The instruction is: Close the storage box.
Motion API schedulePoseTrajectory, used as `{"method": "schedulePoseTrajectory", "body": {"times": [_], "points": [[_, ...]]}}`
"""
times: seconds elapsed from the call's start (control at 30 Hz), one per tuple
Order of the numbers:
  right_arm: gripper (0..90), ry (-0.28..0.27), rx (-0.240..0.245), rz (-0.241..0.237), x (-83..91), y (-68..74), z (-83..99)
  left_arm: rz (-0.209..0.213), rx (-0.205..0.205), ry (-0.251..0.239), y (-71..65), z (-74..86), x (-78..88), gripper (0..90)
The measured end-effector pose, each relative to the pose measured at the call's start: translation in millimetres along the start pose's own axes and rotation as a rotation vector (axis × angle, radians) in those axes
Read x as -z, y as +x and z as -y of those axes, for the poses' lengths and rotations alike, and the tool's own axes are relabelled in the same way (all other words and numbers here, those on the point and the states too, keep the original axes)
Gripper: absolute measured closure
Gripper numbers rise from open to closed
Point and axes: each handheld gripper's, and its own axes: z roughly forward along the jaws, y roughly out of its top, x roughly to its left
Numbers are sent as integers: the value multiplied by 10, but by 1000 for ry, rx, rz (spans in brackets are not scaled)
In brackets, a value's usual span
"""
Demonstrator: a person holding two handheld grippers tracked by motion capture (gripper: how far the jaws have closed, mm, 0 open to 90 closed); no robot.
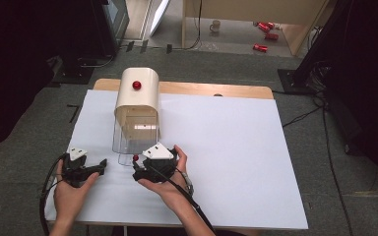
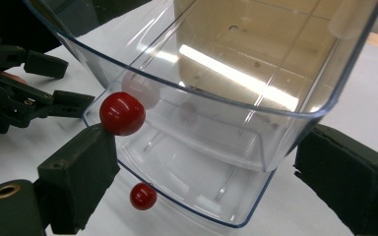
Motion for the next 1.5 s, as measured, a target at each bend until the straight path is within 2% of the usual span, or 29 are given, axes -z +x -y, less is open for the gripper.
{"method": "schedulePoseTrajectory", "body": {"times": [0.13, 0.33, 0.5, 0.97, 1.2, 1.5], "points": [[112, -28, -18, -1, 32, -34, -47, 0, 0, 0, -1, 0, 0, 149], [126, -44, -11, 12, 63, -75, -156, 0, 1, 0, -1, -1, 0, 149], [136, -55, -29, 11, 57, -122, -248, -1, -2, 2, 1, -1, 2, 149], [129, -35, -29, 29, -91, -228, -389, 1, 0, 0, 2, -1, -1, 149], [124, -23, -31, 37, -219, -327, -484, 0, 1, -2, 2, -1, -2, 149], [125, -18, -49, 45, -343, -418, -565, 0, 1, -3, 1, 0, -2, 149]]}}
